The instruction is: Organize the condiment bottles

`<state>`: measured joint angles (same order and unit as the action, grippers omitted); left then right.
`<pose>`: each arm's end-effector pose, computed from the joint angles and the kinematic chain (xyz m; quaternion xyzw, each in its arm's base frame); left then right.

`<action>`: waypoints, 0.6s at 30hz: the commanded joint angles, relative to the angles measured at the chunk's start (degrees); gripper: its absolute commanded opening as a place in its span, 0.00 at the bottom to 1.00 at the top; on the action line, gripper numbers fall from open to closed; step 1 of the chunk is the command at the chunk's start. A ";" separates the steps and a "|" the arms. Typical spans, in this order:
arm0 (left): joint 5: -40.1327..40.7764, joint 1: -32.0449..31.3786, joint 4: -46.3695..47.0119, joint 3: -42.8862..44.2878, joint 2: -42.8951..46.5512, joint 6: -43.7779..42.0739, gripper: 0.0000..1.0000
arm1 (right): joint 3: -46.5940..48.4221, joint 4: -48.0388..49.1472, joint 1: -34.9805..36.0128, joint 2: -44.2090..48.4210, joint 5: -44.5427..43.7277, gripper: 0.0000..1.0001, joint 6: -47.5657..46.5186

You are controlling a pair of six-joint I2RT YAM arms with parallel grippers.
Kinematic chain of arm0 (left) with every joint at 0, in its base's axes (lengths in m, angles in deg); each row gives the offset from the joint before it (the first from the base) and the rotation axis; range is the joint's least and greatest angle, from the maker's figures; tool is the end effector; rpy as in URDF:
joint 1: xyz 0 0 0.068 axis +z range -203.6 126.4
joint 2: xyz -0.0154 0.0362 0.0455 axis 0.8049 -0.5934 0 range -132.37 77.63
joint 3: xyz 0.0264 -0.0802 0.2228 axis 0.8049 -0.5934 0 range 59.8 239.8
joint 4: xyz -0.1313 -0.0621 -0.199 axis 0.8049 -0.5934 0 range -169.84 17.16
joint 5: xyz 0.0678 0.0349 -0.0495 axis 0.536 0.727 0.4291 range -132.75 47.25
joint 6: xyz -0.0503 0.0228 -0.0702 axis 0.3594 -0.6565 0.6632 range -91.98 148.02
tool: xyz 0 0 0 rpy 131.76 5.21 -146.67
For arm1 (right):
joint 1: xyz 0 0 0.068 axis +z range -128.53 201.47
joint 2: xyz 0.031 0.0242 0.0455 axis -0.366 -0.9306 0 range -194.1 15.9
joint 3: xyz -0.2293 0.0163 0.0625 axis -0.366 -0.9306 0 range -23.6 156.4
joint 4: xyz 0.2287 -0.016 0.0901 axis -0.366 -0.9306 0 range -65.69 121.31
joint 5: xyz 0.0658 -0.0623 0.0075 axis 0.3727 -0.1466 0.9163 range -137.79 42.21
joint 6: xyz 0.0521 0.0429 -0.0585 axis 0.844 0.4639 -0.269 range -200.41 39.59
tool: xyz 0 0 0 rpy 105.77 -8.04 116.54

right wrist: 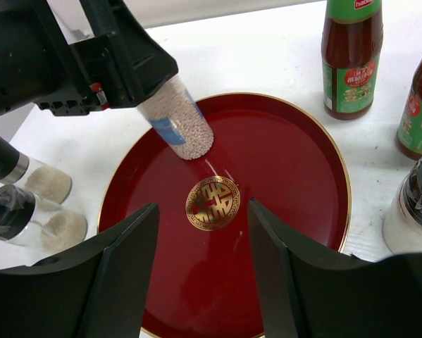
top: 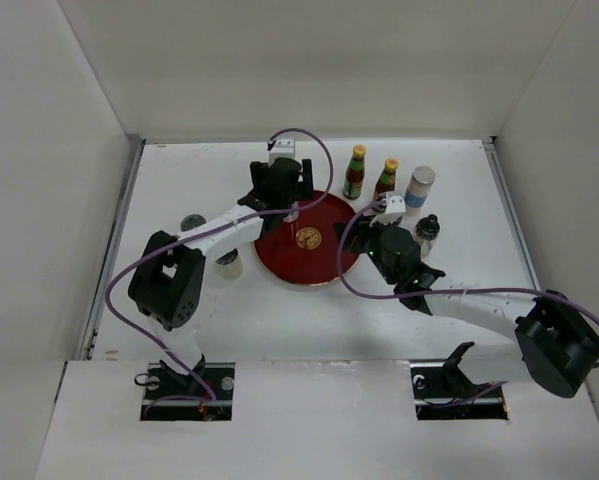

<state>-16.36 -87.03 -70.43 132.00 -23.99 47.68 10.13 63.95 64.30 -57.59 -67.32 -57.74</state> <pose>0.3735 -0.2042 0.2108 -0.0189 0.8384 -0.0532 0.5421 0.2508 0.1963 0.2136 -0.0187 0.7471 0.2459 0.6173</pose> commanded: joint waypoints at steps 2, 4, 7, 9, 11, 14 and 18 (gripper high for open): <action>2.78 -1.33 4.09 0.66 6.95 -1.91 0.96 | -0.07 3.83 0.37 1.78 0.11 0.60 -0.26; 4.19 -1.77 5.40 -2.05 11.34 -1.91 0.96 | 0.19 3.39 0.37 1.69 -0.07 0.60 -0.53; 7.17 -2.12 7.08 -9.25 20.56 -0.77 0.91 | -0.07 3.65 0.37 2.21 0.10 0.60 -0.35; 10.07 -2.47 6.12 -15.22 28.02 0.99 0.82 | 0.10 3.31 0.37 2.21 0.02 0.60 -0.53; 13.23 -3.26 3.31 -21.98 36.37 2.74 0.70 | 0.10 3.22 0.37 2.56 0.02 0.60 -0.53; 15.79 -4.93 -3.71 -29.55 47.09 5.12 0.67 | -0.16 3.48 0.28 2.48 0.11 0.61 -0.27; 15.80 -5.90 -13.38 -37.30 59.07 8.37 0.71 | 0.45 2.95 0.28 1.43 0.19 0.65 -0.53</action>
<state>-2.53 -92.45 -74.36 98.71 31.63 52.55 10.11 63.93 64.30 -56.61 -67.30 -57.76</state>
